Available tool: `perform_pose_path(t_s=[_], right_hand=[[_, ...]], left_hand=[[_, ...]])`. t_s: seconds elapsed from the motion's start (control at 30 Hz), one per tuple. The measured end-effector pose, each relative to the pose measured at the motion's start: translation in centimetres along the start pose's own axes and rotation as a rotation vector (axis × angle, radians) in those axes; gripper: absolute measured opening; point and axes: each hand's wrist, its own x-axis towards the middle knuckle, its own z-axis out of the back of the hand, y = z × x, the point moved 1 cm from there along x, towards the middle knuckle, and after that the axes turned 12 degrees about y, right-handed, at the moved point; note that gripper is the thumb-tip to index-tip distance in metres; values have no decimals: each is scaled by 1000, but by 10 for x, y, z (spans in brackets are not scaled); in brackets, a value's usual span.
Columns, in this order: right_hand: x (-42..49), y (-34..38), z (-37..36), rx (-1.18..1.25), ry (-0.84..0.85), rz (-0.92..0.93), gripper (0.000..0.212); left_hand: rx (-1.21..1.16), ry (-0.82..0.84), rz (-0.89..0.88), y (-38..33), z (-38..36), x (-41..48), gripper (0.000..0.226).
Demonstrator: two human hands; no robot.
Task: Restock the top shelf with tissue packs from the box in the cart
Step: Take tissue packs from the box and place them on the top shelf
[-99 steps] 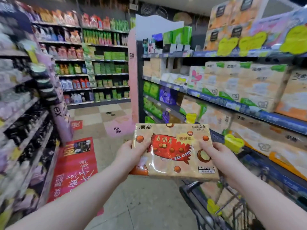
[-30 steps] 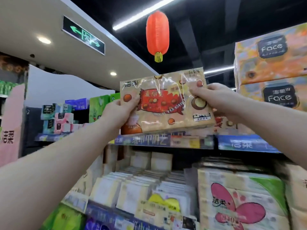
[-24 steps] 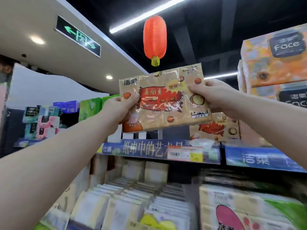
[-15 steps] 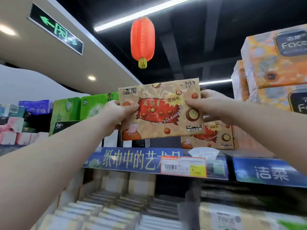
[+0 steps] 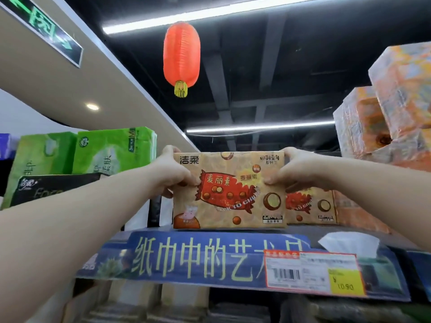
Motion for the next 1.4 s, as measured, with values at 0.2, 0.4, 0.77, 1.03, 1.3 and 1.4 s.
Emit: perform_pose_path(t_s=[0.2, 0.4, 0.77, 1.03, 1.3, 1.4], right_hand=[[24, -3, -4, -77, 22, -92, 51], [37, 15, 2, -578, -22, -26, 99], [72, 38, -9, -694, 258, 129, 72], [115, 28, -24, -656, 203, 166, 66], [154, 24, -33, -628, 209, 106, 59], [165, 18, -38, -656, 199, 87, 62]], left_hand=[[312, -15, -33, 6, 6, 26, 54], [703, 0, -111, 6, 14, 39, 56], [749, 2, -322, 5, 22, 51, 47], [908, -31, -148, 15, 47, 65, 61], [941, 1, -116, 28, 37, 70, 76], [988, 17, -99, 31, 26, 73, 77]])
